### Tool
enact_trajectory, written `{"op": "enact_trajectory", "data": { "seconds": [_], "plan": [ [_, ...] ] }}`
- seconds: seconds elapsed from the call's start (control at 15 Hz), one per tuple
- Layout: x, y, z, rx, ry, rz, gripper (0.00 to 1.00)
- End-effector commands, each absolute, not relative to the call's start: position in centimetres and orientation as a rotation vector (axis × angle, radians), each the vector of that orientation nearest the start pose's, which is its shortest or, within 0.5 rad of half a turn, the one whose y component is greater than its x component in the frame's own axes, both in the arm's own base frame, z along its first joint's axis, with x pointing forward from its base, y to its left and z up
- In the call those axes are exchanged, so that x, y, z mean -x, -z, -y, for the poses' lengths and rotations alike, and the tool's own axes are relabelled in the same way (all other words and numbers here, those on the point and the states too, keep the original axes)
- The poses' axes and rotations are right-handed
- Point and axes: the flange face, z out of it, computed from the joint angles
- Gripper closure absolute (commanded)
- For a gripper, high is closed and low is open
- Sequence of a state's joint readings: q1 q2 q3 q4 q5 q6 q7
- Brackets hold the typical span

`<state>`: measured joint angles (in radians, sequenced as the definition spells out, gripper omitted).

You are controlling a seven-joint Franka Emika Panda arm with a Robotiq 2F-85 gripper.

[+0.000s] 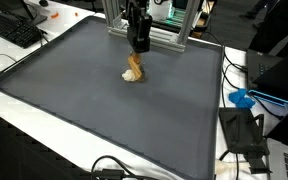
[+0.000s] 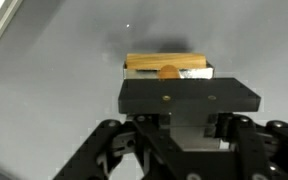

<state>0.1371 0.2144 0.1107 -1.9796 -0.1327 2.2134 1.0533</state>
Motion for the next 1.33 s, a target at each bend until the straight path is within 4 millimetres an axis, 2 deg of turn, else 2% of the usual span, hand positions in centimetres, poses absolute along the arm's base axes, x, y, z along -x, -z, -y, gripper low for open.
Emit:
{"op": "enact_trajectory", "data": {
  "seconds": [0.0,0.4,0.87,1.27],
  "plan": [
    [-57.6,-35.6,-14.1,2.988,0.113,-1.125,0.66],
    [-58.4,-35.5,-13.2,2.976,0.239,-1.148,0.66],
    [-59.1,-33.8,-12.7,2.978,0.293,-1.176,0.66],
    [-59.6,-33.7,-12.2,2.964,0.366,-1.228,0.66]
  ]
}}
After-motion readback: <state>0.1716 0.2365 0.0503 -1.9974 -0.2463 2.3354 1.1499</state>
